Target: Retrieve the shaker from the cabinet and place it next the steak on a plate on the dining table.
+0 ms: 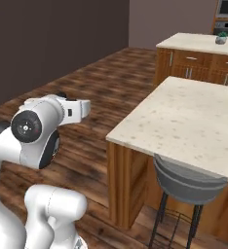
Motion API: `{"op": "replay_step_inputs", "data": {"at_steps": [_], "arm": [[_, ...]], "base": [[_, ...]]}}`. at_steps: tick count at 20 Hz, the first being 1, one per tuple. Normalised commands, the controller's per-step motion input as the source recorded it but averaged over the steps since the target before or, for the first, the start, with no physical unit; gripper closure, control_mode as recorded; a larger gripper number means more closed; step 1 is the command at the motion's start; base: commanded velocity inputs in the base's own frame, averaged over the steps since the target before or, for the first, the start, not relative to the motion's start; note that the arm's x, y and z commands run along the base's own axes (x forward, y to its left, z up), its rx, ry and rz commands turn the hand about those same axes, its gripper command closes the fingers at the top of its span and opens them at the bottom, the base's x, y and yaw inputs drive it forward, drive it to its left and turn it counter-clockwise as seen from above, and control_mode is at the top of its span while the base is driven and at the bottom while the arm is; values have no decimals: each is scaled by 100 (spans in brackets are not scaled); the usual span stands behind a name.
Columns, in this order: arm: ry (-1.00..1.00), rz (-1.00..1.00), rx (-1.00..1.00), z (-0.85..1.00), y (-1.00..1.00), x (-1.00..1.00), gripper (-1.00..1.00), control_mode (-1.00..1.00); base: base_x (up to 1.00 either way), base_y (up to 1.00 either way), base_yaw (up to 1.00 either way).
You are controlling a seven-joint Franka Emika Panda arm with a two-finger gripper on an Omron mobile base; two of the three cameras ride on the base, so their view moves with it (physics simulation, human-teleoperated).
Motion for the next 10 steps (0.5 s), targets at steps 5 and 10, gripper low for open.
{"op": "replay_step_inputs", "data": {"at_steps": [5,10], "arm": [[0,0,0,0,0,0,100,100],[0,0,0,0,0,0,100,100]], "base": [[-55,-100,0],[-45,-100,0]]}}
